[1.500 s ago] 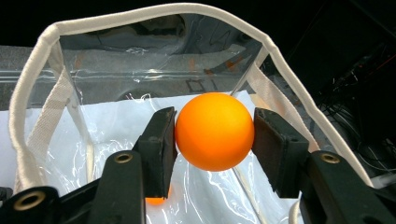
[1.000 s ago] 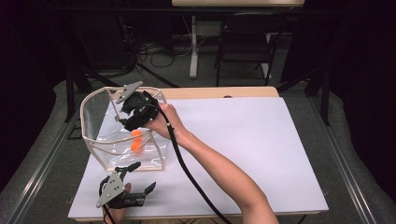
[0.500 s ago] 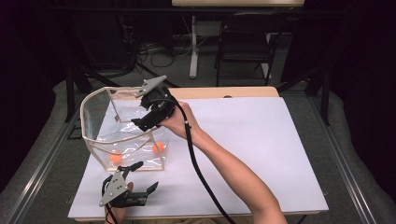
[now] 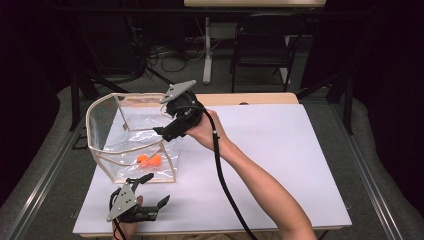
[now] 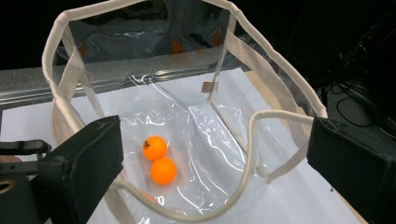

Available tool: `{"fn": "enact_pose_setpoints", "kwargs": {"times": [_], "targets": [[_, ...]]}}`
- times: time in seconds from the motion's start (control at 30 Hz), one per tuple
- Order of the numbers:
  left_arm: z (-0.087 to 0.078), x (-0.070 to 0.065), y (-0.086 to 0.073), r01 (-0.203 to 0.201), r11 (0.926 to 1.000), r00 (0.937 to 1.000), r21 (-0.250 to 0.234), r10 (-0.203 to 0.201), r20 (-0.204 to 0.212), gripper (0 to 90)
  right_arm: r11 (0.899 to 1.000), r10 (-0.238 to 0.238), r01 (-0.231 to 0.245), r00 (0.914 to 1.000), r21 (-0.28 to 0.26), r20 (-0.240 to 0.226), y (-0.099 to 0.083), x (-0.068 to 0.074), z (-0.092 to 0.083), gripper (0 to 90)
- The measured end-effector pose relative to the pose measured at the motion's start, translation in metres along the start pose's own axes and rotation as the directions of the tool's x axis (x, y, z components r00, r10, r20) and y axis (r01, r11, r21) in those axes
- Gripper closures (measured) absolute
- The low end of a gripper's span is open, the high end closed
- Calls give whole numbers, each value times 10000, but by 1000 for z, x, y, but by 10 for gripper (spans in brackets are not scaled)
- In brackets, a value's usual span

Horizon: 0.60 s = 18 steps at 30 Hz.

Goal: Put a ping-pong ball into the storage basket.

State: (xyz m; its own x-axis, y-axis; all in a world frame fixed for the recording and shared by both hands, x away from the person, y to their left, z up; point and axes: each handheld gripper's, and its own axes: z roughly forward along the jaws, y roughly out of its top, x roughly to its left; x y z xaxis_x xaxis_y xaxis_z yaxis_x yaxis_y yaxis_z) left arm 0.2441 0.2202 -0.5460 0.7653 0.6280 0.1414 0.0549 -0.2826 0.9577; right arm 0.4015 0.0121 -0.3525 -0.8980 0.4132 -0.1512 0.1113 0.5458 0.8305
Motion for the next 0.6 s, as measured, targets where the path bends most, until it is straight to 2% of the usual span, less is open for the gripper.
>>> {"fn": "enact_pose_setpoints", "kwargs": {"times": [0.33, 0.6], "targets": [[0, 0, 0, -58, 9999, 10000, 92, 58, -16, 157, 9996, 239, -235, 9995, -173, 186, -13, -8, -22, 22], [0, 0, -1, -41, 10000, 10000, 75, 41, -22, 156, 9989, 466, -465, 9982, -38, 367, -31, -18, -34, 11]]}}
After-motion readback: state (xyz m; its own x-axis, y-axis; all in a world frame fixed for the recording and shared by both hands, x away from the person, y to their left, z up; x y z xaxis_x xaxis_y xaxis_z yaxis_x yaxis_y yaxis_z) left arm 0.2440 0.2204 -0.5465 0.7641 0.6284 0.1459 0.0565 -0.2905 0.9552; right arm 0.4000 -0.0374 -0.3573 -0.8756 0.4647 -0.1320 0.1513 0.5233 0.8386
